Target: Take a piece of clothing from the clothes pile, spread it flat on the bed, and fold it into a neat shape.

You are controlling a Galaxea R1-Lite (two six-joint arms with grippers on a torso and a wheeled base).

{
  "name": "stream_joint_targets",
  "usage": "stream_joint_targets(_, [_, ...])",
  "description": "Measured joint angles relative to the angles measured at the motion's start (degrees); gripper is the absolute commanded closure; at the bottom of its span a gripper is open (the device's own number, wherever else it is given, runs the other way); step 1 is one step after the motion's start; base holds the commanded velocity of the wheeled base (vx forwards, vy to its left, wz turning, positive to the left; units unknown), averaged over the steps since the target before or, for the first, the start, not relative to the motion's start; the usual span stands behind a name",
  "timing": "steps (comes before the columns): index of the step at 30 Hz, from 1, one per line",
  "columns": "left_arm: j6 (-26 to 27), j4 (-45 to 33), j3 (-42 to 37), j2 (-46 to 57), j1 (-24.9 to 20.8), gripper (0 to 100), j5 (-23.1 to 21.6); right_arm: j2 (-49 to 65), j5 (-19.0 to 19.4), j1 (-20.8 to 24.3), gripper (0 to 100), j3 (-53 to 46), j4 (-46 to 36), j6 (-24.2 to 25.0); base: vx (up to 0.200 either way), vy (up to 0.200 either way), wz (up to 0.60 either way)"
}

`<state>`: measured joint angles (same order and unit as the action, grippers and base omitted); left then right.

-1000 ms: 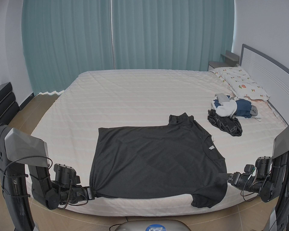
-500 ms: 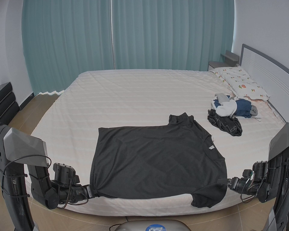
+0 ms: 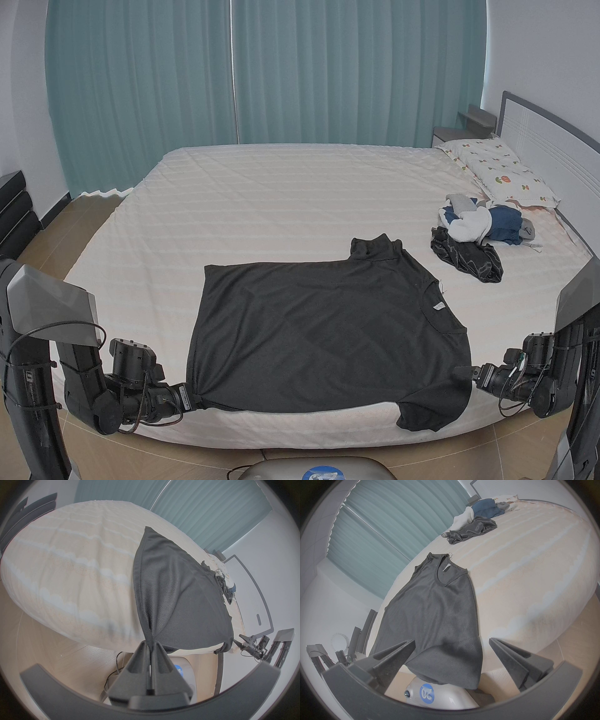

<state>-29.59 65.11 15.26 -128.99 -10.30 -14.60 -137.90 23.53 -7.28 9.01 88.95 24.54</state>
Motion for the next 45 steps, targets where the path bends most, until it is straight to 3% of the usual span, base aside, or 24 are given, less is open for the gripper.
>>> stream_joint_targets(1, [0.0,0.0,0.0,0.0,0.0,100,0.0,-0.3,-0.4,0.2,100,0.6,0.0,0.0,0.0,0.0,0.0])
stream_joint_targets(7, [0.0,0.0,0.0,0.0,0.0,100,0.0,-2.0,-2.5,0.5,100,3.7,0.0,0.0,0.0,0.0,0.0])
stream_joint_targets(20, [-0.1,0.0,0.5,0.0,0.5,100,0.0,-1.2,-2.7,0.2,100,10.6,-0.6,0.0,0.0,0.0,0.0])
stream_joint_targets(36, [-2.2,0.0,1.0,-0.1,0.6,100,-0.1,-0.9,-2.7,1.7,100,24.5,-10.2,0.0,0.0,0.0,0.0])
stream_joint_targets(37, [-2.3,0.0,1.0,-0.1,0.6,100,-0.1,-0.9,-2.7,1.8,0,25.4,-10.9,0.0,0.0,0.0,0.0])
stream_joint_targets(45, [-2.6,0.0,1.2,-0.1,0.5,100,-0.2,-2.7,-2.7,2.2,0,28.2,-11.8,0.2,0.0,0.0,0.0])
